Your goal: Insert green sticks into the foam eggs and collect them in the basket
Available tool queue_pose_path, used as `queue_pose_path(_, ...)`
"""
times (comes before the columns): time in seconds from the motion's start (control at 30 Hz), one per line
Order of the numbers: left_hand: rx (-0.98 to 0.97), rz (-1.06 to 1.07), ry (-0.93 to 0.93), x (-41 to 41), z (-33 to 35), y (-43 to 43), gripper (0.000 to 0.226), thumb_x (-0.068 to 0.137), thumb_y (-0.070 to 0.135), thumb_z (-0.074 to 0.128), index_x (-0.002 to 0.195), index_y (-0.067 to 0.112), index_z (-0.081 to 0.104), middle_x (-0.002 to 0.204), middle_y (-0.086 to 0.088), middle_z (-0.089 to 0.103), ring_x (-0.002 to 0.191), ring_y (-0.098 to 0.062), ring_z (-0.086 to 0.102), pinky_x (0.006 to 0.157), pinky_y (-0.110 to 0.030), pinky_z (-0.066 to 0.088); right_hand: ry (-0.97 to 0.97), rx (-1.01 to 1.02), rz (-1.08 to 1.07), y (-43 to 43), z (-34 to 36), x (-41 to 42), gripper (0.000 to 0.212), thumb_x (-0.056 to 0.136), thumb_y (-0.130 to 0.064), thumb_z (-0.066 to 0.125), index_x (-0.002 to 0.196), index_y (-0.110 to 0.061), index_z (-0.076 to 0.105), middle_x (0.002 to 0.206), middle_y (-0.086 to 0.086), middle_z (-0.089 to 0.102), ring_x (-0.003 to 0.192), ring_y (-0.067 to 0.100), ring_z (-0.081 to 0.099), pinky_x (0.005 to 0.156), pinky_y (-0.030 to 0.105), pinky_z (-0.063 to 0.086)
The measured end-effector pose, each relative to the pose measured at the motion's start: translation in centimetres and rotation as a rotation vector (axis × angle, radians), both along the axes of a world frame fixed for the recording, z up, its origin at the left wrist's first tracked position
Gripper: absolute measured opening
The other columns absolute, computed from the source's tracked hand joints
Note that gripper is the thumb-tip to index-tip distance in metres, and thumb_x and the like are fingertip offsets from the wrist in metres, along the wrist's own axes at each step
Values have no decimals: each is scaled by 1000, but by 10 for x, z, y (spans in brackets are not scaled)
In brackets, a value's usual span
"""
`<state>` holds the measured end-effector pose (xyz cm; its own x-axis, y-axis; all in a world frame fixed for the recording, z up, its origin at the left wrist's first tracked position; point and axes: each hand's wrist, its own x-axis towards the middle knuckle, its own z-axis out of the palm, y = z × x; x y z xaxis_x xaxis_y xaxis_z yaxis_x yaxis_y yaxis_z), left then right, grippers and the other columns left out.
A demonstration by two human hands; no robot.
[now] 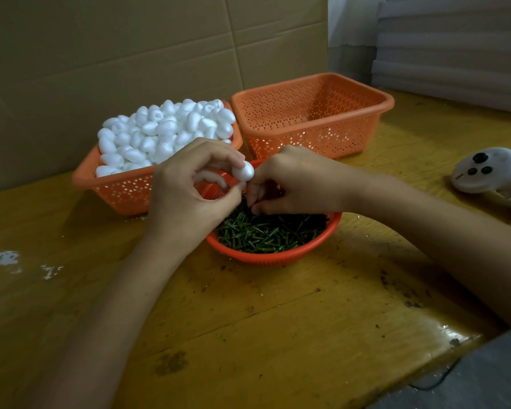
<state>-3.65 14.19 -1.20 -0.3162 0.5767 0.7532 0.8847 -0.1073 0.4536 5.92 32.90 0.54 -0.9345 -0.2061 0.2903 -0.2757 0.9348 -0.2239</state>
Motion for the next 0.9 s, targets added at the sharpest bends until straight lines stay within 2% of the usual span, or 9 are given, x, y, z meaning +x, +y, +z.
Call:
queue_pose_path(0.3,-11,14,39,0,1,0,23,83,-11,82,100,0,71,104,-9,71,97,-17,74,76,-30,62,3,18,6,1,-1,0,14,89,-29,78,102,-28,80,94,-14,77,87,3,67,82,25,48)
queue_pose_path(0.53,-15,41,21,2,0,0,23,84,-7,82,103,2,72,104,-7,72,96,-16,74,76,-32,63,12,21,10,1,-1,-1,12,89,-29,78,101,-29,79,92,-15,76,80,-6,55,76,20,42)
queue_pose_path(0.73,-31,61,16,0,-1,-1,21,87,-2,83,105,2,74,103,-9,73,93,-19,74,75,-38,63,2,21,0,1,-1,-1,13,88,-29,78,101,-29,80,92,-15,77,80,-6,57,79,23,46)
queue_pose_path(0.9,-28,84,0,-1,-2,-1,22,87,3,83,108,2,75,103,-6,75,93,-15,74,76,-32,63,-8,30,-1,0,-1,0,13,89,-30,78,102,-29,80,93,-15,77,86,2,67,81,25,48)
